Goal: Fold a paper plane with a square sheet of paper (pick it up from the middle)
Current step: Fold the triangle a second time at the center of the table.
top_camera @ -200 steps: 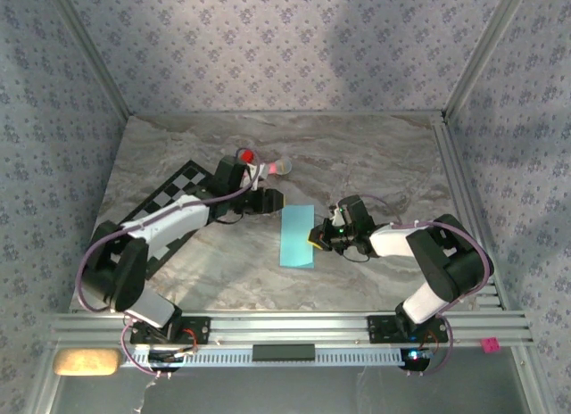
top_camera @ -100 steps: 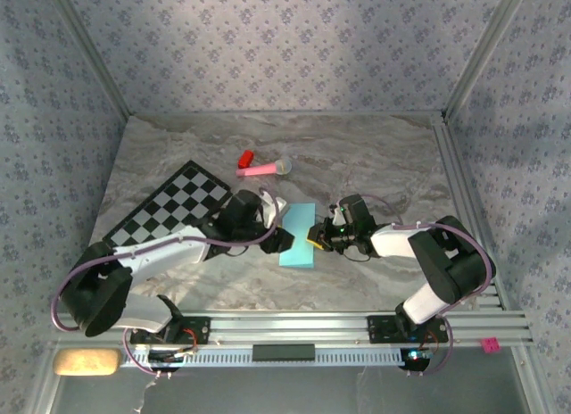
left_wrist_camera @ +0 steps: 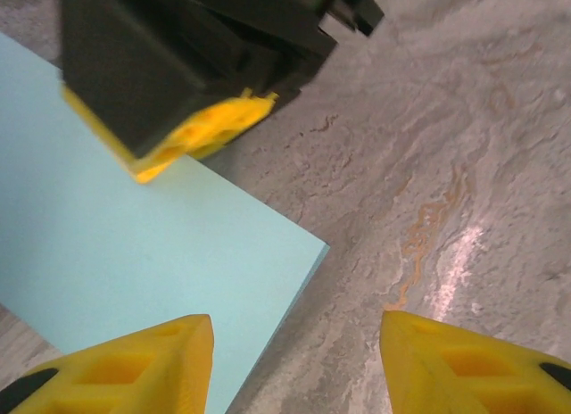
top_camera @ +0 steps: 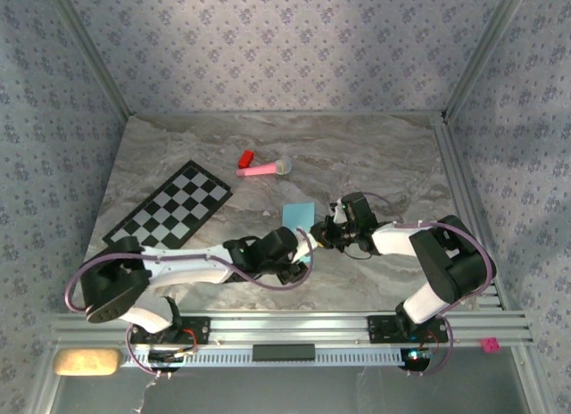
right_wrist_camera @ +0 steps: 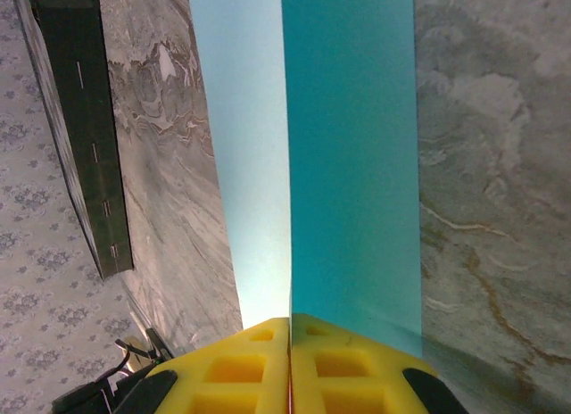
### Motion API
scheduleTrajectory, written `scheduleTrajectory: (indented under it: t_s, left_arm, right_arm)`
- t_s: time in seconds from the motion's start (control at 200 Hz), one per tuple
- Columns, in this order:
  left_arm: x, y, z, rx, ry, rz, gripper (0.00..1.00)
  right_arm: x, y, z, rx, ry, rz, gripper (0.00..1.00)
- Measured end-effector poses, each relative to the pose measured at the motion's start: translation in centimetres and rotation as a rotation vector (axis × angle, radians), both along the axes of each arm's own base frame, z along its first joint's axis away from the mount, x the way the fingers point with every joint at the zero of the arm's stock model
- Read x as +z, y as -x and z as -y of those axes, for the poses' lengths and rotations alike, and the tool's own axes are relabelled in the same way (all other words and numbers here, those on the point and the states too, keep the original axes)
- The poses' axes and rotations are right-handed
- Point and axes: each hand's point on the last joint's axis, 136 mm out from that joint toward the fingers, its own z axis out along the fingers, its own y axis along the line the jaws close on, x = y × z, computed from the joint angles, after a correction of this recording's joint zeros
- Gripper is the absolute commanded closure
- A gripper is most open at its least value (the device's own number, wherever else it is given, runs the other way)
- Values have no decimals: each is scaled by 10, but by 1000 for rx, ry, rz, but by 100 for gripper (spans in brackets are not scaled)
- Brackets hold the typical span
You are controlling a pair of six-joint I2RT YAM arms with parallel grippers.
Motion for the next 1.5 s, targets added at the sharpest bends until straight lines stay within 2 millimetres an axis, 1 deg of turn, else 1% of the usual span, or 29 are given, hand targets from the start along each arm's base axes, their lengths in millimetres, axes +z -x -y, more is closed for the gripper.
scheduleTrajectory:
  t_s: [0.075, 0.19, 0.395, 0.535, 0.68, 0.74, 0.785, 0.999, 1.284, 1.434, 1.499]
  left_arm:
    - [-6, 1, 4, -10, -42, 40, 46]
    - [-8, -2, 10, -9, -79, 85, 46]
    - [-8, -11, 15, 21, -103, 121, 44]
    - [-12, -15, 23, 27, -119, 127, 45]
    - [-15, -16, 22, 34, -137, 140, 53]
    - [-15, -17, 21, 34, -145, 146, 58]
    - [-16, -18, 21, 38, -149, 145, 64]
    - [-18, -18, 19, 36, -166, 148, 84]
    - [-19, -18, 16, 36, -180, 146, 96]
    - [-20, -17, 15, 43, -181, 133, 99]
    - [-19, -18, 14, 48, -168, 113, 100]
  right_arm:
    - [1, 0, 0, 0, 0, 1, 92]
    - [1, 0, 0, 0, 0, 0, 92]
    - [1, 0, 0, 0, 0, 0, 92]
    - [1, -1, 0, 0, 0, 0, 91]
    - [1, -1, 1, -3, 0, 0, 91]
    - [1, -2, 1, -6, 0, 0, 91]
    - [1, -2, 1, -6, 0, 0, 91]
    - [1, -2, 1, -6, 0, 0, 91]
    - [0, -1, 2, -7, 3, -5, 88]
    - [0, -1, 4, -12, 8, -8, 81]
    - [2, -2, 6, -20, 13, -3, 76]
